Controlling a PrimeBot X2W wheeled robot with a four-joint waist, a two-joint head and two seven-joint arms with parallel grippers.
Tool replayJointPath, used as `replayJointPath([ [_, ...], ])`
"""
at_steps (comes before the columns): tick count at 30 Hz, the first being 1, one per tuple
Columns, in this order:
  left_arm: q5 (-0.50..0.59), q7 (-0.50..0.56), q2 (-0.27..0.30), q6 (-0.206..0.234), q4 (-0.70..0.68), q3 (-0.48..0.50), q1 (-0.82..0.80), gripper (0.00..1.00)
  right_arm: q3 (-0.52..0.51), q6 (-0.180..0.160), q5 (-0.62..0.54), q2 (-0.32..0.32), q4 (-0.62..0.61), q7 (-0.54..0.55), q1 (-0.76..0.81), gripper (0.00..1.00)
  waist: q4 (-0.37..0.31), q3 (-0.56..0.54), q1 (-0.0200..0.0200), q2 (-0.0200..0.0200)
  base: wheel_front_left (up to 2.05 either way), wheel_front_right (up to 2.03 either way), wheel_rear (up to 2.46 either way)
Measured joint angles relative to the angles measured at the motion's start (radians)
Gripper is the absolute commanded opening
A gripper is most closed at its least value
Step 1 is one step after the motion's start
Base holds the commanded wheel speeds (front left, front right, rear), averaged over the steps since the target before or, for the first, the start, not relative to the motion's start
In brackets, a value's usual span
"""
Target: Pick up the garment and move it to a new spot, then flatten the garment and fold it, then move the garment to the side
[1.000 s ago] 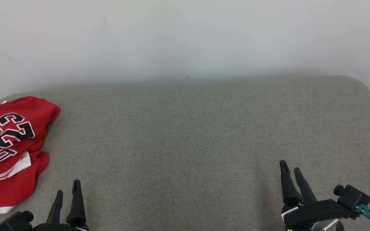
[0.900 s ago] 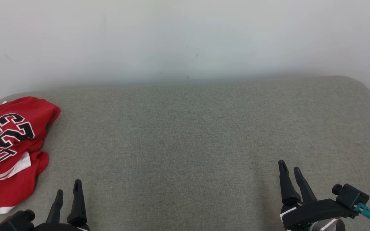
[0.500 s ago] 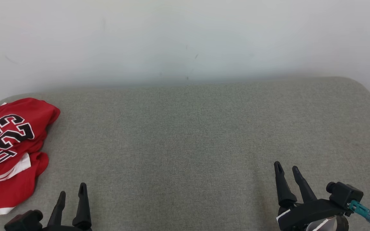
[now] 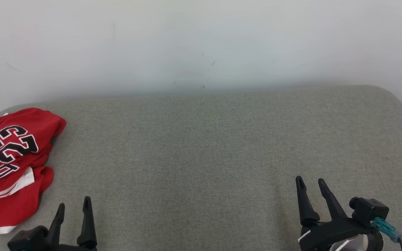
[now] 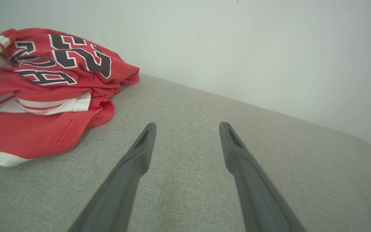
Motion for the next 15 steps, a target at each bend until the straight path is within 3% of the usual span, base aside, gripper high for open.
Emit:
replayJointPath([
  [15,0.118,-0.029,0.031,0.022,-0.02,0.006,0.009,1.0,-0.027,0.0,-0.14,0.0,-0.013,-0.013,0.007,1.0,-0.002,-0.001,0.0,0.0,0.0,0.0,0.0],
])
